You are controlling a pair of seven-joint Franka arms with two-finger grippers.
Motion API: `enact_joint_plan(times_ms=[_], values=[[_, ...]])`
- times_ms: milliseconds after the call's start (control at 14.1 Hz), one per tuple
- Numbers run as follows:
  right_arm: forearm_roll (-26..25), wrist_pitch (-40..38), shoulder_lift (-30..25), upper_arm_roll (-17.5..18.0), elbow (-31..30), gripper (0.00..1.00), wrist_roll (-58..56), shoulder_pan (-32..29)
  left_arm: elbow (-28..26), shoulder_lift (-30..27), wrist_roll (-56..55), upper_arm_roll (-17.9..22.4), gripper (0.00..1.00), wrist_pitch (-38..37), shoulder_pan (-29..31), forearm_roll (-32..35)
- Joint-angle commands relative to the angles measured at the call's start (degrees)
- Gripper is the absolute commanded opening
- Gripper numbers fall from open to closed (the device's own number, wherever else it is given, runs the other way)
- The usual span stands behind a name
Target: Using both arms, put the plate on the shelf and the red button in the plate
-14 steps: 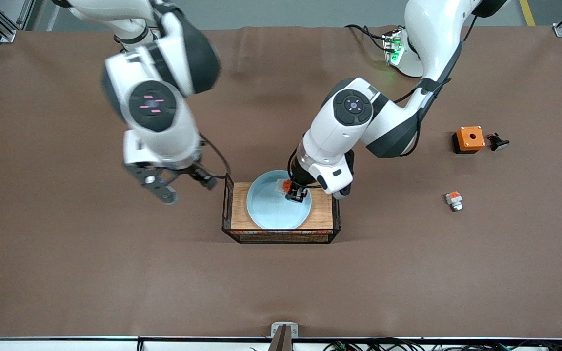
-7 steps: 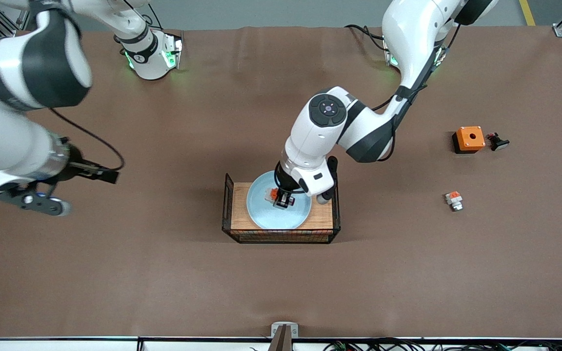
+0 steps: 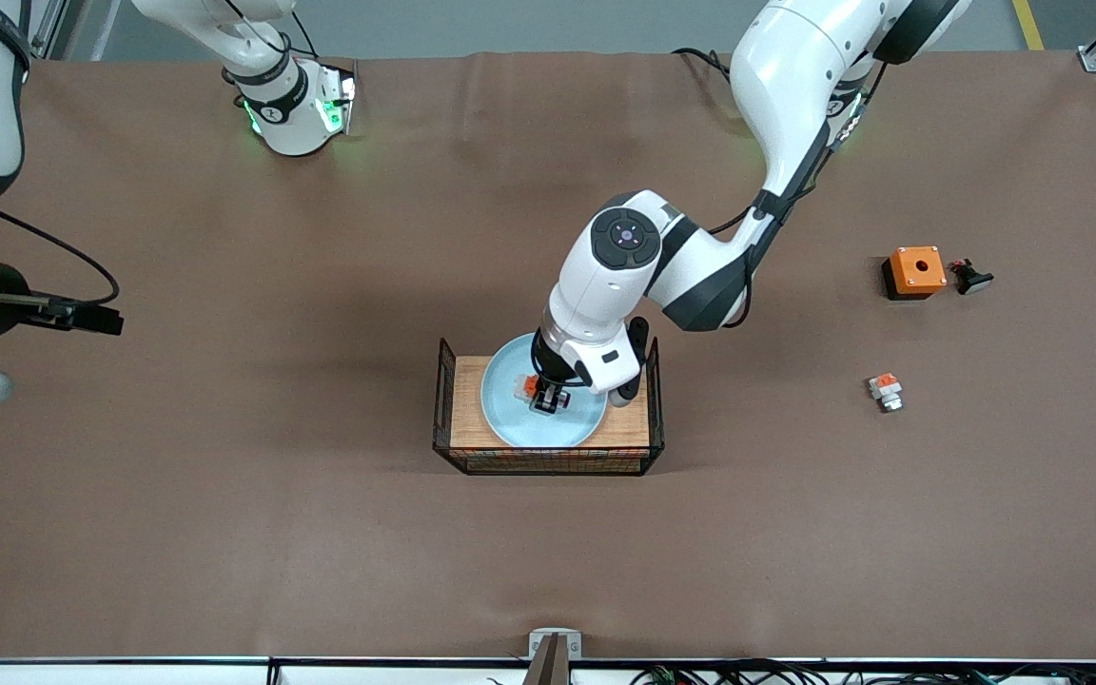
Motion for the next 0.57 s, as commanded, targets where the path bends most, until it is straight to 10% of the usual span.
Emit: enact_joint_plan(times_ms=[0, 285, 498], values=[[0.6, 7.7, -8.3, 0.9, -13.5, 1.00, -0.3, -0.3, 1.9, 1.3, -0.7, 1.0, 0.28, 0.2, -0.7, 0.1], [1.2, 16.9, -14.8, 1.0, -24.5, 1.00, -0.3, 0.1, 2.0, 0.6, 0.6, 1.0, 0.93, 0.4, -0.5, 0.1], [1.2, 16.3, -14.3, 0.8, -22.6, 1.00, -1.8, -0.4, 2.0, -0.8, 0.4, 0.9, 0.99, 0.4, -0.2, 0.0]])
